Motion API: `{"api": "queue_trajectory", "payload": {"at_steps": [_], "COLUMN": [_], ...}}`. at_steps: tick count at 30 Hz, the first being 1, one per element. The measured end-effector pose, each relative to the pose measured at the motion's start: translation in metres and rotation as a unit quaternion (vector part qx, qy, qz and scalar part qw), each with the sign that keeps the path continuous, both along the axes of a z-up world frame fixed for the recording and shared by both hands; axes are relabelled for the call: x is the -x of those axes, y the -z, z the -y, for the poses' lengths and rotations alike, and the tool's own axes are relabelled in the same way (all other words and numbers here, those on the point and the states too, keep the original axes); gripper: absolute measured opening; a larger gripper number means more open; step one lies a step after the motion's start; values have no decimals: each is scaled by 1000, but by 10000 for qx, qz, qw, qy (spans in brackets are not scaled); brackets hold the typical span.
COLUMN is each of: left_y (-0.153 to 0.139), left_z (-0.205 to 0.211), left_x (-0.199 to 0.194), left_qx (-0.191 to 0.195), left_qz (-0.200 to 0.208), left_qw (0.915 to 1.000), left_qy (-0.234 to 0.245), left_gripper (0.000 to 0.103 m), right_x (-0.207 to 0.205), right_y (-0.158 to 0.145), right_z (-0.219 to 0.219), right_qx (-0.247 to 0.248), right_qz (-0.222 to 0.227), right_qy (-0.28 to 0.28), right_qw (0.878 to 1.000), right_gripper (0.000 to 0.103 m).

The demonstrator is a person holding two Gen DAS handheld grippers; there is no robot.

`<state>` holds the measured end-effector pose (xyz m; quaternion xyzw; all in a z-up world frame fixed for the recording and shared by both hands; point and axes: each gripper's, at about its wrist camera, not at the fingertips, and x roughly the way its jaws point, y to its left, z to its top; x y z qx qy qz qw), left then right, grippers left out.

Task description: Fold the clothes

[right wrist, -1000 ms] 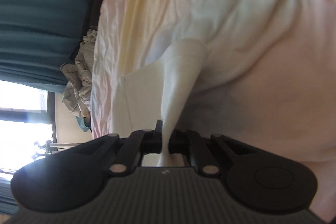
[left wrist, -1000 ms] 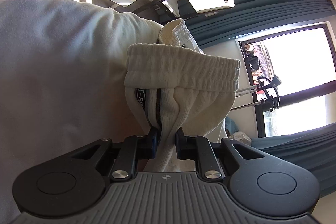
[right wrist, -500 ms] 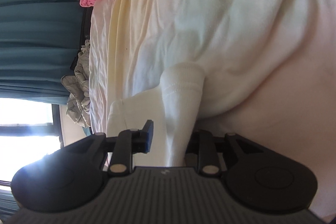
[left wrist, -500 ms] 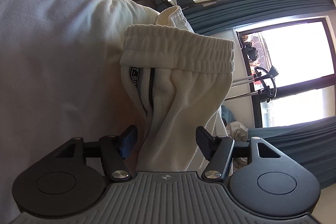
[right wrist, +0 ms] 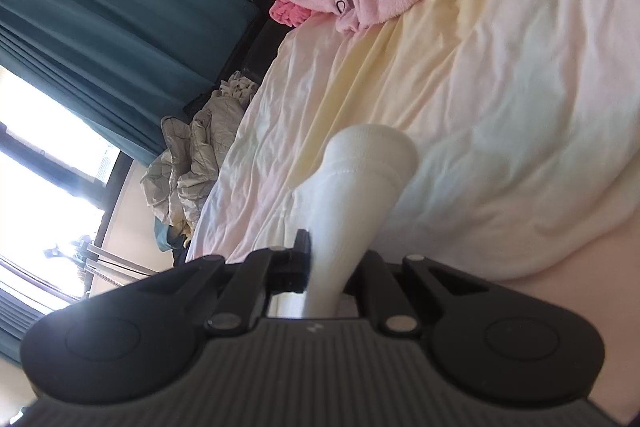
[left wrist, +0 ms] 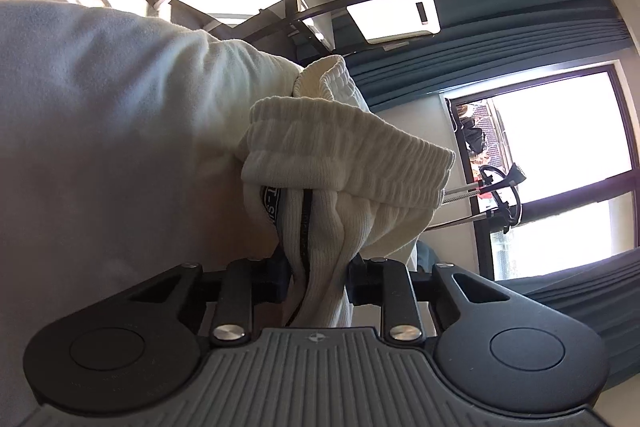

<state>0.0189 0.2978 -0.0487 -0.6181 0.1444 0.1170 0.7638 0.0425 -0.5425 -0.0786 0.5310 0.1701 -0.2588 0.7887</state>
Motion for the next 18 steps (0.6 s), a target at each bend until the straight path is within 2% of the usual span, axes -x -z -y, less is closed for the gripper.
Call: {"api": "queue_trajectory", "payload": {"at_steps": [2, 4, 8, 10, 14, 16, 18], "left_y": [1, 3, 3, 8, 10, 8, 3], "left_z": [0, 2, 3, 1, -6, -5, -1], "left_x": [14, 27, 42, 42, 31, 30, 32], "left_qx": [361, 593, 487, 515, 298, 243, 11], "left_qz": [395, 435, -154, -436, -758, -772, -836], "left_qw": [9985, 9971, 9981, 9975, 9967, 9967, 9964], "left_qy": [-84, -217, -357, -223, 40, 55, 126], "left_gripper": [23, 23, 23, 25, 29, 32, 38], "right_x": [1, 3, 6, 7, -2, -1, 0], "right_y": [-4, -9, -17, -22, 20, 29, 32], "right_z": [-2, -3, -6, -8, 3, 3, 1], "right_qx": [158, 317, 633, 791, 195, 68, 49], "right_qz": [-35, -69, -138, -172, -1190, -1297, -1352], "right_qy": [33, 66, 132, 164, -113, -125, -129], "right_qw": [9999, 9995, 9978, 9966, 9926, 9914, 9907], "right_gripper": [5, 5, 5, 5, 6, 8, 10]}}
